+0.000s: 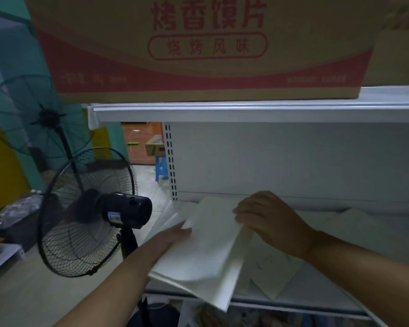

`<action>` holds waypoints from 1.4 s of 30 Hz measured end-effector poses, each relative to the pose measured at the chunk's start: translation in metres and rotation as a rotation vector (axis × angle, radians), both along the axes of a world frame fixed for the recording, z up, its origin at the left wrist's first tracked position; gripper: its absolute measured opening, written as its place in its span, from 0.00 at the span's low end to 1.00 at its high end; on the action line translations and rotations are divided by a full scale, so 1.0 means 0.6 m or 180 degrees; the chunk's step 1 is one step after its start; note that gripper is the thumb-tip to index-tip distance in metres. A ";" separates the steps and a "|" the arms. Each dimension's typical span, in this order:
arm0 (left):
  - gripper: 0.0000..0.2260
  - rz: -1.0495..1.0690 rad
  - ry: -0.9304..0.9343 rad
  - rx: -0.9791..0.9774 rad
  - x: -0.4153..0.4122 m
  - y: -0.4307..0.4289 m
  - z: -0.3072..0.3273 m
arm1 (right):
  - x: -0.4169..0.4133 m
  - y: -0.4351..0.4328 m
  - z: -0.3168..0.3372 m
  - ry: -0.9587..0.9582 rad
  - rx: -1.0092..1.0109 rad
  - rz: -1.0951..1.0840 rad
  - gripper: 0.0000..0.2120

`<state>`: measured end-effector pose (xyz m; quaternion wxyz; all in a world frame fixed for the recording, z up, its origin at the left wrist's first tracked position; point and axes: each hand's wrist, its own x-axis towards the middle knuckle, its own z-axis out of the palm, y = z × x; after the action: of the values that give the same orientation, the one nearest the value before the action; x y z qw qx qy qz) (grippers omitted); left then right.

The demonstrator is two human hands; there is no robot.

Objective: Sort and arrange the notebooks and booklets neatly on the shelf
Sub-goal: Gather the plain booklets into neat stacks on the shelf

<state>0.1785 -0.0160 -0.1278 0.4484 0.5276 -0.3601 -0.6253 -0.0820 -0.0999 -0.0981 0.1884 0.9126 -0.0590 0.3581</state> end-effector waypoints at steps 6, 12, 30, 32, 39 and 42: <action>0.20 0.0300 0.0384 -0.0529 -0.030 -0.014 0.001 | -0.093 -0.010 -0.026 0.0232 0.2325 -0.2679 0.26; 0.12 0.0320 0.0109 -0.0567 -0.040 -0.038 -0.004 | -0.176 0.026 -0.086 0.1396 0.3654 -0.3428 0.51; 0.10 0.0183 -0.0052 -0.0439 -0.117 -0.053 0.020 | -0.239 0.022 -0.107 0.0395 0.3258 -0.4221 0.25; 0.08 0.0187 -0.0147 -0.0459 -0.148 -0.047 0.025 | -0.242 0.034 -0.101 0.0366 0.3095 -0.4047 0.20; 0.12 0.0025 -0.0247 -0.0449 -0.245 -0.038 0.036 | -0.308 0.064 -0.043 0.0068 0.1968 -0.3538 0.14; 0.14 -0.0097 -0.0389 -0.0468 -0.301 -0.041 0.042 | -0.332 0.098 -0.013 -0.0399 0.0973 -0.2370 0.15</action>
<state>-0.0022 -0.0405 -0.1025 0.4535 0.5249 -0.4397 -0.5705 -0.2815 -0.0411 -0.1060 0.1633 0.8227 -0.4493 0.3075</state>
